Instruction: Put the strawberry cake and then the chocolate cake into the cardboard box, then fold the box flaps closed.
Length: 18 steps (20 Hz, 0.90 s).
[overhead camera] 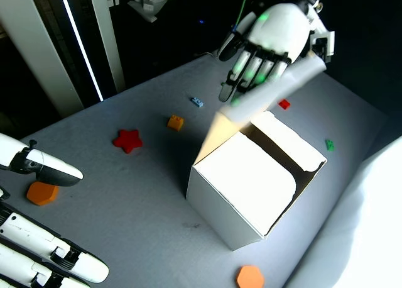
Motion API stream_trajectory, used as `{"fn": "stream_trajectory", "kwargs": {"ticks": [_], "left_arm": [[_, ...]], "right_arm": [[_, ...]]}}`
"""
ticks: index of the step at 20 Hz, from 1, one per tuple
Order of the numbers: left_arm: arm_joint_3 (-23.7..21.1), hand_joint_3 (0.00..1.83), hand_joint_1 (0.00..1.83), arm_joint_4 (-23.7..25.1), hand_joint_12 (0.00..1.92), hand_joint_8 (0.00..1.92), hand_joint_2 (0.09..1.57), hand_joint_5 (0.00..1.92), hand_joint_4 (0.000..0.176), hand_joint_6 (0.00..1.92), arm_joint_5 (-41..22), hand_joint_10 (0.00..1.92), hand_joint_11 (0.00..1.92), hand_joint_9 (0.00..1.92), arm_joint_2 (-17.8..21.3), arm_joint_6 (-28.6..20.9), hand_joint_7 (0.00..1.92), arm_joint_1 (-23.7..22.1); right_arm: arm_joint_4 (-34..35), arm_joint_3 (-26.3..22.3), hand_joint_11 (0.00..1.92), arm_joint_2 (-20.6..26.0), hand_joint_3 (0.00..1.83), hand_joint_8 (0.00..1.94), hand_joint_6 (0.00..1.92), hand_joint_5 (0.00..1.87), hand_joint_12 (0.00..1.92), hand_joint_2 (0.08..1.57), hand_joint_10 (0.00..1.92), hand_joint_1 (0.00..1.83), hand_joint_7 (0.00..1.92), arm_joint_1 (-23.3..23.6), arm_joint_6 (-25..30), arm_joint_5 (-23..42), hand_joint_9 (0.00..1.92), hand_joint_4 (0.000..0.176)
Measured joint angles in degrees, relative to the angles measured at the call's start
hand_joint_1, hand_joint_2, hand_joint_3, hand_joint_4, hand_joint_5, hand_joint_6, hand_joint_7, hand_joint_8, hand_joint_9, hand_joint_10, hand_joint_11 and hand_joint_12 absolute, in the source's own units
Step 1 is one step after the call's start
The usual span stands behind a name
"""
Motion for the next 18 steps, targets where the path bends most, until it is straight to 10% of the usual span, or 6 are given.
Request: {"fn": "stream_trajectory", "kwargs": {"ticks": [12, 18], "left_arm": [[21.6, 0.0, 0.0, -0.1, 0.83, 0.0, 1.27, 0.16, 0.0, 0.0, -0.7, 0.01, 0.0, 0.25, -16.7, -0.3, 0.25, -1.9], [24.9, 0.0, 0.0, -1.1, 0.82, 0.0, 1.27, 0.16, 0.0, 0.0, 0.0, 0.01, 0.0, 0.26, -19.2, 0.3, 0.26, 2.4]], "right_arm": [[0.0, 0.0, 0.0, -0.6, 0.0, 0.0, 0.01, 0.19, 0.76, 1.26, 0.01, 0.0, 0.21, 0.0, 0.0, 0.0, 0.2, 0.0], [0.0, 0.0, 0.0, -0.6, 0.0, 0.0, 0.0, 0.17, 0.75, 1.26, 0.01, 0.0, 0.21, 0.0, 0.0, 0.0, 0.2, 0.0]]}}
